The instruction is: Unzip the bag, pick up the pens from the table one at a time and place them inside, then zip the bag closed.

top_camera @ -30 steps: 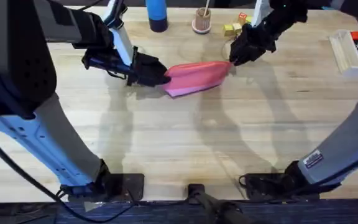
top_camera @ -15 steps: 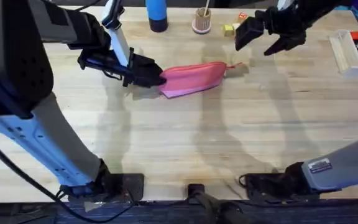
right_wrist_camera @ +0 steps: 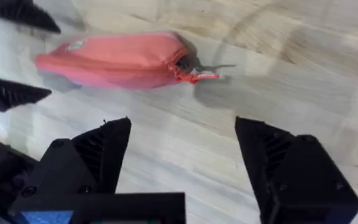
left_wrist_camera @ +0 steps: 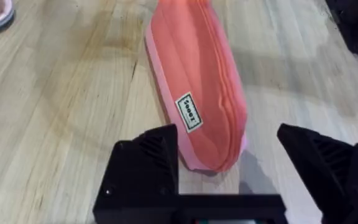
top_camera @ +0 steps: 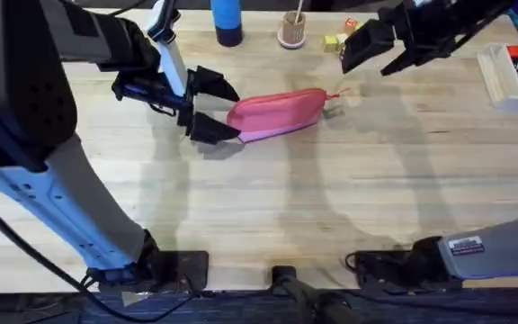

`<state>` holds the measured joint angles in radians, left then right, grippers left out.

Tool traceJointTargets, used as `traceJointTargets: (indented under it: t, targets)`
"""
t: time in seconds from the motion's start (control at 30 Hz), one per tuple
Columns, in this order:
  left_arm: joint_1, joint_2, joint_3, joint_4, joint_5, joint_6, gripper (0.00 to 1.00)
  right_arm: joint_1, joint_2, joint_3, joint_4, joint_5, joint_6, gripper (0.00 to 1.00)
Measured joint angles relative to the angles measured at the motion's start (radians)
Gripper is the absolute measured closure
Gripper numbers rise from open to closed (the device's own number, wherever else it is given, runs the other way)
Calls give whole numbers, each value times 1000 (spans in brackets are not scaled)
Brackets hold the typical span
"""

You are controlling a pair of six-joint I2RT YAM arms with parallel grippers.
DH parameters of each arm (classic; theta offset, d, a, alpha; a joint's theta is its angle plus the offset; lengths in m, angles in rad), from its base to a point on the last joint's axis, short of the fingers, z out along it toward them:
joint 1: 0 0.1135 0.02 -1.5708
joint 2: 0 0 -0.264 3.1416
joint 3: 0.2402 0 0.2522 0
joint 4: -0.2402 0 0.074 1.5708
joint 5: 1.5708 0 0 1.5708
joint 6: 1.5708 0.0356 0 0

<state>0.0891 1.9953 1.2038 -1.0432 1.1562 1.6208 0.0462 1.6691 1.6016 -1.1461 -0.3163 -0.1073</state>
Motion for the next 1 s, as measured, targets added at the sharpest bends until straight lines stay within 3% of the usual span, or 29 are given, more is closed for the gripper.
traceJointTargets:
  t: [0.33,0.5,0.8,0.83,1.0]
  targets:
    - [0,0,0,-10,-12,0,6,63,-1,0,-31,5,-139,5]
    - [1,0,6,-90,-41,0,4,99,-39,0,-38,113,-179,4]
    - [2,-54,200,-330,-217,-14,4,128,-193,0,-52,277,-203,4]
    - [2,-105,288,-357,-288,-95,4,128,-218,0,-60,294,-205,4]
    - [2,-171,423,-384,-411,-320,4,128,-232,0,-72,302,-208,4]
